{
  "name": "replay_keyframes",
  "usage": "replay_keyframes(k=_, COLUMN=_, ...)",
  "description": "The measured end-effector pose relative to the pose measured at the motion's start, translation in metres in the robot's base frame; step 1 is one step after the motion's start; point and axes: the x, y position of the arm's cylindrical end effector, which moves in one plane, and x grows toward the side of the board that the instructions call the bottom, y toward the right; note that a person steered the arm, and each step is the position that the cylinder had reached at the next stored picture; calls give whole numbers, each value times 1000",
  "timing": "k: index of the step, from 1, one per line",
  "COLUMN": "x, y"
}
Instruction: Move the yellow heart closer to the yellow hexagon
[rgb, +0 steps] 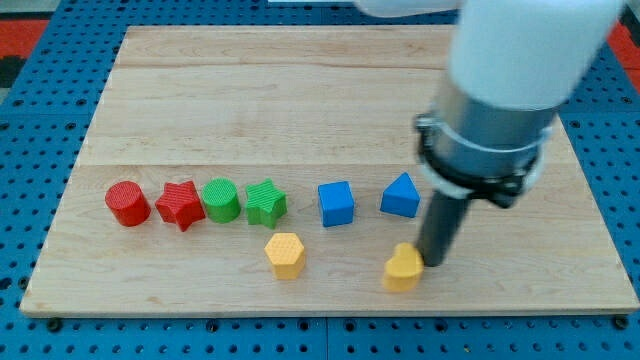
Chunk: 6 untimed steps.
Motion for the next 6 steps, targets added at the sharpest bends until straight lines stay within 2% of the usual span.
replay_keyframes(k=1, x=0, y=-35)
replay_keyframes(k=3, x=15, y=4)
replay_keyframes(k=4, x=52, y=-27)
replay_keyframes(k=5, x=52, y=-43)
replay_keyframes(k=6, x=44, y=-83)
